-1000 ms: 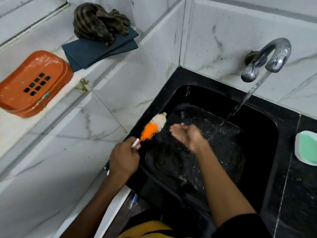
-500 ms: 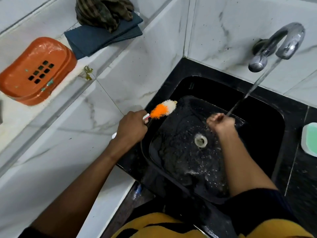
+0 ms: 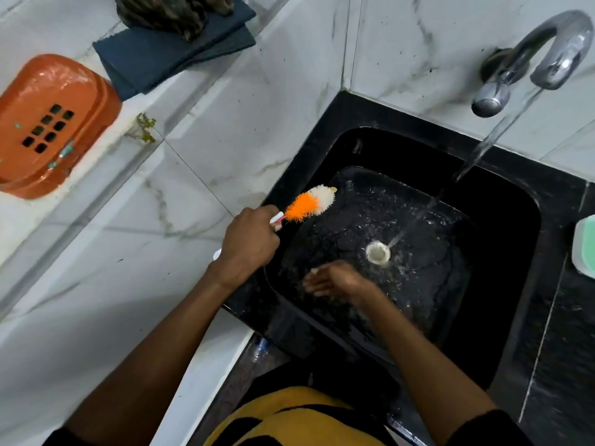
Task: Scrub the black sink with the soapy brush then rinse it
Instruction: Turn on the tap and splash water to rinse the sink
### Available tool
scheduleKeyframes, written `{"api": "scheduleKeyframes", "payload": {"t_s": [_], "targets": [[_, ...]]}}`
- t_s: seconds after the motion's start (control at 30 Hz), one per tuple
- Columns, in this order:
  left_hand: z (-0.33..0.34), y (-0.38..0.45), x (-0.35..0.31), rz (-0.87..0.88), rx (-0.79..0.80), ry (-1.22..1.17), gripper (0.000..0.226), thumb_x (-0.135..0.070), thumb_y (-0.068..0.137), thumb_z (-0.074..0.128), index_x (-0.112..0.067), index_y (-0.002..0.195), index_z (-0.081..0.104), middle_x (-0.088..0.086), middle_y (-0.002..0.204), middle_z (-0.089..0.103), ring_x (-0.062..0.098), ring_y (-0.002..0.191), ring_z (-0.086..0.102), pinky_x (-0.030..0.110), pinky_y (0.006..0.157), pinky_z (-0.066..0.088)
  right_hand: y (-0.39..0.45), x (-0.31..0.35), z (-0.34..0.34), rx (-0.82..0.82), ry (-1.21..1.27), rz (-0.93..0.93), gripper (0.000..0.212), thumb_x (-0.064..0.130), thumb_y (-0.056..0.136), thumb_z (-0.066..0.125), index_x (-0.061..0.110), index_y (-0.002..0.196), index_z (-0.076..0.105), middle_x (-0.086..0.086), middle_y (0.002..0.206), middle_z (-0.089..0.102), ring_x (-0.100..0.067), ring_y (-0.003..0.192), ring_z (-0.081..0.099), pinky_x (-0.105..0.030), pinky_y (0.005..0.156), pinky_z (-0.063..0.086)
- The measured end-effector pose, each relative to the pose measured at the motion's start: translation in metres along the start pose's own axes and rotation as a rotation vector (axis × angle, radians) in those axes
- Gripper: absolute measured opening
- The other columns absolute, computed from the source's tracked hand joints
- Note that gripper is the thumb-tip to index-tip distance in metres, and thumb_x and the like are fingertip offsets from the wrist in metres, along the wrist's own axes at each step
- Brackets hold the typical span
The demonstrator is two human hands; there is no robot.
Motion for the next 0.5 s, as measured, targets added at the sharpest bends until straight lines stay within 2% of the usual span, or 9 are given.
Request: {"api": "scheduleKeyframes", "payload": {"t_s": [0.07, 0.13, 0.2, 0.27, 0.33, 0.4, 0.47, 0.5], "targets": [[0.005, -0.003, 0.001, 0.001, 0.006, 0.009, 0.026, 0.002, 0.083, 0.056, -0.013, 0.1, 0.07, 0.001, 0.076, 0.055, 0.026, 0.073, 0.054, 0.029, 0.066, 0.036, -0.004, 0.005, -0.037, -0.135, 0.272, -0.004, 0.031, 0.011, 0.104, 0.035, -0.004, 0.096, 0.062, -0.016, 0.085, 0.071, -0.023, 0.071, 0.069, -0.033, 0.068, 0.058], [0.012, -0.005, 0.003, -0.002, 0.011, 0.002, 0.022, 0.002, 0.085, 0.056, -0.011, 0.096, 0.07, -0.002, 0.072, 0.054, 0.025, 0.071, 0.053, 0.029, 0.065, 0.038, -0.008, 0.014, -0.079, -0.23, 0.696, -0.037, 0.036, 0.009, 0.102, 0.028, 0.0, 0.089, 0.06, -0.009, 0.064, 0.067, -0.018, 0.055, 0.064, -0.028, 0.053, 0.054], [0.02, -0.006, 0.005, -0.007, 0.028, -0.008, 0.018, 0.001, 0.086, 0.056, -0.01, 0.093, 0.069, -0.003, 0.071, 0.055, 0.027, 0.072, 0.057, 0.031, 0.064, 0.042, -0.008, 0.025, -0.118, -0.306, 1.068, -0.11, 0.037, 0.01, 0.097, 0.028, 0.006, 0.077, 0.059, -0.004, 0.059, 0.061, -0.015, 0.053, 0.057, -0.024, 0.054, 0.047], [0.027, -0.006, 0.007, -0.011, 0.05, -0.009, 0.016, 0.0, 0.087, 0.057, -0.01, 0.092, 0.069, -0.002, 0.071, 0.056, 0.028, 0.072, 0.057, 0.031, 0.064, 0.042, -0.01, 0.037, -0.15, -0.407, 1.251, -0.177, 0.038, 0.012, 0.095, 0.028, 0.012, 0.067, 0.054, 0.0, 0.059, 0.054, -0.012, 0.053, 0.048, -0.022, 0.055, 0.037], [0.033, -0.005, 0.007, -0.017, 0.065, -0.007, 0.014, -0.002, 0.088, 0.059, -0.011, 0.092, 0.069, -0.001, 0.072, 0.056, 0.026, 0.071, 0.054, 0.03, 0.064, 0.039, -0.011, 0.05, -0.168, -0.45, 1.316, -0.219, 0.036, 0.012, 0.096, 0.027, 0.016, 0.065, 0.046, 0.002, 0.06, 0.045, -0.011, 0.049, 0.038, -0.021, 0.053, 0.029], [0.038, -0.004, 0.009, -0.03, 0.072, -0.003, 0.011, -0.007, 0.09, 0.061, -0.014, 0.093, 0.069, 0.0, 0.072, 0.057, 0.028, 0.07, 0.054, 0.03, 0.064, 0.039, -0.01, 0.057, -0.172, -0.453, 1.28, -0.242, 0.033, 0.013, 0.097, 0.027, 0.017, 0.066, 0.039, 0.003, 0.058, 0.038, -0.01, 0.046, 0.03, -0.02, 0.049, 0.022], [0.044, -0.003, 0.009, -0.035, 0.081, 0.001, 0.007, -0.011, 0.092, 0.061, -0.015, 0.092, 0.068, 0.003, 0.073, 0.06, 0.028, 0.07, 0.055, 0.031, 0.063, 0.04, -0.011, 0.059, -0.164, -0.432, 1.084, -0.236, 0.032, 0.015, 0.099, 0.028, 0.018, 0.069, 0.038, 0.004, 0.055, 0.037, -0.01, 0.043, 0.03, -0.02, 0.045, 0.022], [0.046, -0.002, 0.008, -0.03, 0.082, 0.001, 0.007, -0.013, 0.092, 0.061, -0.015, 0.092, 0.068, 0.004, 0.073, 0.061, 0.028, 0.069, 0.056, 0.032, 0.063, 0.041, -0.013, 0.058, -0.154, -0.403, 0.944, -0.225, 0.03, 0.013, 0.1, 0.029, 0.018, 0.072, 0.041, 0.002, 0.055, 0.041, -0.011, 0.043, 0.036, -0.021, 0.043, 0.028]]}}
Point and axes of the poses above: each hand's wrist, its own y-axis towards the middle knuckle, its own z-axis out of the palm, x = y × z, the point moved 6 cm from there along y, towards the middle knuckle
